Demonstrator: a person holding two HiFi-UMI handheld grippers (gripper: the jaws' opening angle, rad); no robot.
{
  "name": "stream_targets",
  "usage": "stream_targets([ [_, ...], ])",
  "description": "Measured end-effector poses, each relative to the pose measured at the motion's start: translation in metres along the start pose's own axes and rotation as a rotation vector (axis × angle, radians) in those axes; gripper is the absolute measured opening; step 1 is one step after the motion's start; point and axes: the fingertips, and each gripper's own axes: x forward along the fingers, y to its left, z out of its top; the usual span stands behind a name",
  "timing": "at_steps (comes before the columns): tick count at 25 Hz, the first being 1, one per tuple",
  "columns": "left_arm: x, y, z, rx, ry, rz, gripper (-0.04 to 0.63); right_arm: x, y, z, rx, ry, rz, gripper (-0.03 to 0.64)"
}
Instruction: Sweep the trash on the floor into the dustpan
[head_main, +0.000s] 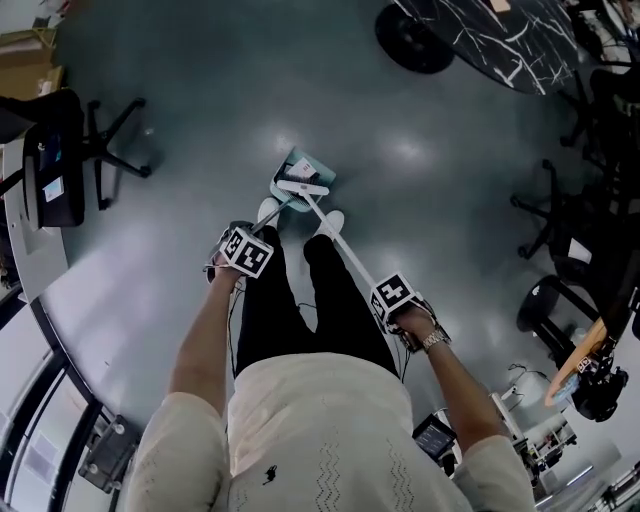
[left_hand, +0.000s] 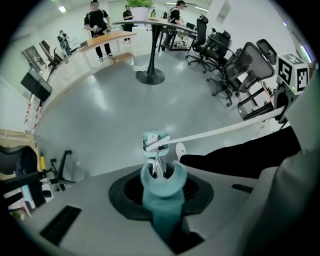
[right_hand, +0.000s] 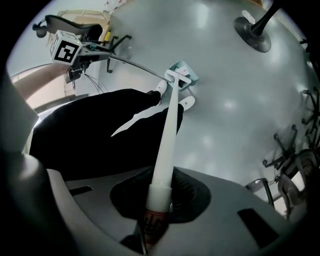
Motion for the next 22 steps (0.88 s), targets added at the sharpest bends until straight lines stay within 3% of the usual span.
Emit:
stream_targets([
  [9, -0.003, 0.022, -0.014, 0.089, 0.032, -0.037, 0.092, 0.049, 0.083, -0.003, 0.175, 0.036, 0.095, 0.067],
  [13, -0.003, 0.028, -0.013, 0.157, 0.047, -0.037, 0.092, 0.049, 0.107, 0.004, 0.276, -0.019, 0.144, 0.066],
  [22, -0.003, 0.053, -0.011, 0.218, 0.06, -0.062, 0.092, 0.047, 0.141, 0.022, 0.337, -0.066, 0.116, 0.066],
])
